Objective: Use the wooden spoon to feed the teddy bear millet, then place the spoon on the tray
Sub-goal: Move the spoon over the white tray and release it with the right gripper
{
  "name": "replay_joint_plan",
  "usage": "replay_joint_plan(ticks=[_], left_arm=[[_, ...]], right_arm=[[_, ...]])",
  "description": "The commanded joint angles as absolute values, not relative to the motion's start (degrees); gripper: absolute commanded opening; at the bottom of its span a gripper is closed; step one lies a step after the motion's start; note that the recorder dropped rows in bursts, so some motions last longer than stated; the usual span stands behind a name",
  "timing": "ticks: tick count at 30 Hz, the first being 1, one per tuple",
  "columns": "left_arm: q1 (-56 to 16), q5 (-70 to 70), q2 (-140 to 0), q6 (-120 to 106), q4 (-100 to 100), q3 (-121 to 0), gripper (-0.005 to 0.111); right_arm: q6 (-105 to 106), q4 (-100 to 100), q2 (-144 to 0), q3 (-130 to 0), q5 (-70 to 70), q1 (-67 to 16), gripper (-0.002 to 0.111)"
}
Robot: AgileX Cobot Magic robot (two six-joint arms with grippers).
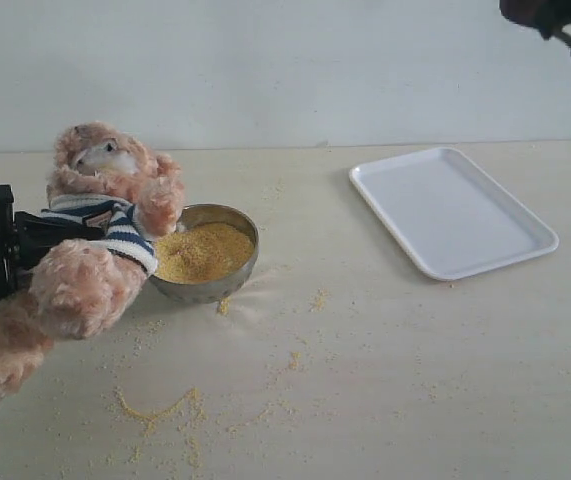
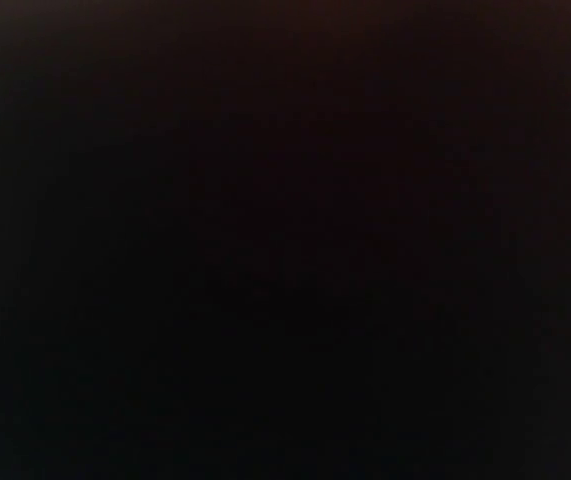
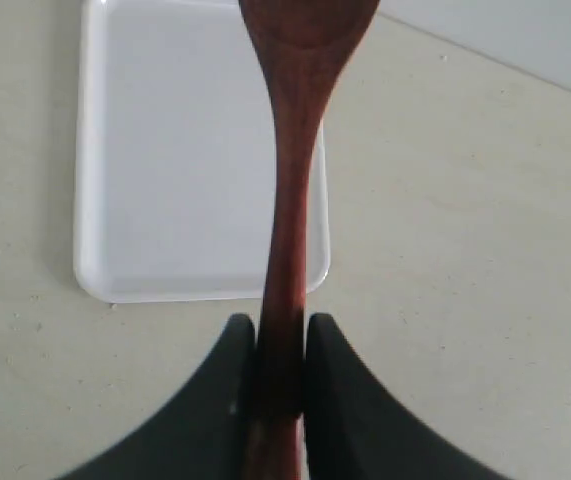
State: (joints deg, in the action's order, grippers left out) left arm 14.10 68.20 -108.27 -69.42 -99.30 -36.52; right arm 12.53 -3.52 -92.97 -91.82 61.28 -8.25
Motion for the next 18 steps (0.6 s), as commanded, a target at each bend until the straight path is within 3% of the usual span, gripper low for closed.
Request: replay_joint_plan(ticks=[1,4,9,14,18], left_arm=[[14.3,70.0,-107.7,-69.1,-99.9,-36.7,0.005],[14.3,70.0,-107.7,-69.1,-99.9,-36.7,0.005],[14.3,70.0,-107.7,-69.1,-99.9,-36.7,0.005],[14.3,70.0,-107.7,-69.1,-99.9,-36.7,0.005],[14.3,70.0,-107.7,-69.1,-99.9,-36.7,0.005]], right_arm=[[14.0,3.8,-92.6,-80.8,45.2,-7.9,0.000],[15.0,8.6,-98.0,-77.3,32.5,-7.9,0.000],[24.6,18.7,-114.5,-77.3,24.6,-8.0,0.000],[26.4,18.7,-117.3,-77.3,20.0,-8.0,0.000],[27.8,18.7,-117.3,-77.3,19.1,-8.0,0.013]])
